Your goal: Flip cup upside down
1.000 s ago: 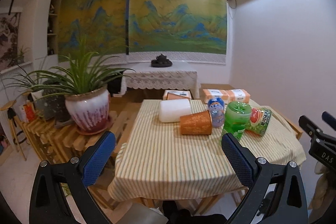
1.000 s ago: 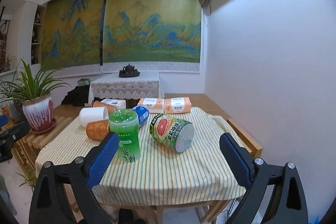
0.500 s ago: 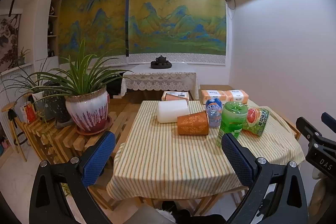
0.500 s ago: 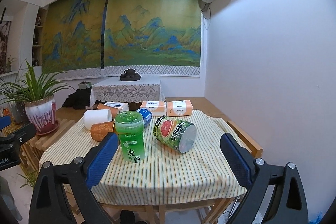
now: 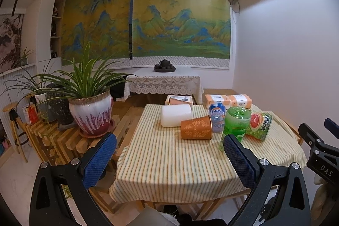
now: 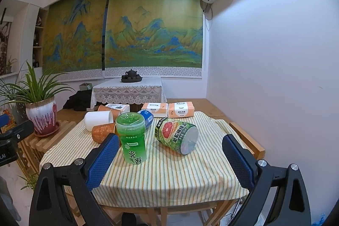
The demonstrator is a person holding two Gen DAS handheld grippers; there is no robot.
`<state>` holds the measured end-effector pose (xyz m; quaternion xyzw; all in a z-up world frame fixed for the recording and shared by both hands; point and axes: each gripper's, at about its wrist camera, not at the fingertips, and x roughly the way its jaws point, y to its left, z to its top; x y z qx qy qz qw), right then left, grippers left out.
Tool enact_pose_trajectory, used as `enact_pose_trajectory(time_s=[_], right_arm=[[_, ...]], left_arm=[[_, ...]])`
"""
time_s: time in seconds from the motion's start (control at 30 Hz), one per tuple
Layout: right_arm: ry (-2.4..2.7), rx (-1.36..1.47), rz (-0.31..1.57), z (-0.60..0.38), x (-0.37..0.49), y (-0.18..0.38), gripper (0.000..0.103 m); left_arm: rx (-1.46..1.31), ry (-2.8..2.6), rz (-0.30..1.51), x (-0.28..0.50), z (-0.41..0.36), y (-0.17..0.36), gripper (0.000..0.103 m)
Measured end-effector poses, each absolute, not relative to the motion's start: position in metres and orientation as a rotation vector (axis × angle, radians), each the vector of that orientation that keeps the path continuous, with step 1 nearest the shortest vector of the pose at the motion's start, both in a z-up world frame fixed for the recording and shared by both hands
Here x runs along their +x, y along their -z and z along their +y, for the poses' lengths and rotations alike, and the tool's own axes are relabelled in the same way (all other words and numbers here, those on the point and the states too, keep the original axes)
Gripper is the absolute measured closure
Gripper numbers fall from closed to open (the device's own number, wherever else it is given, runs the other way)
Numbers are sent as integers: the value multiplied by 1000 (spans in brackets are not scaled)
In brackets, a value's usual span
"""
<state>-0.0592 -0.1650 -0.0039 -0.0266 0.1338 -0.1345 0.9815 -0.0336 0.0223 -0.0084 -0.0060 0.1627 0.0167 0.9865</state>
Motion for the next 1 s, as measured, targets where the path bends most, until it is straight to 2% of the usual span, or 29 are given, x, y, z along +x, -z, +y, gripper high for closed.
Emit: enact_pose_trajectory(time_s=[1.0], right_arm=[[276,-32,283,-171,-59,7,7]], left_arm=[[-13,-30,325,-35,22,7,1]])
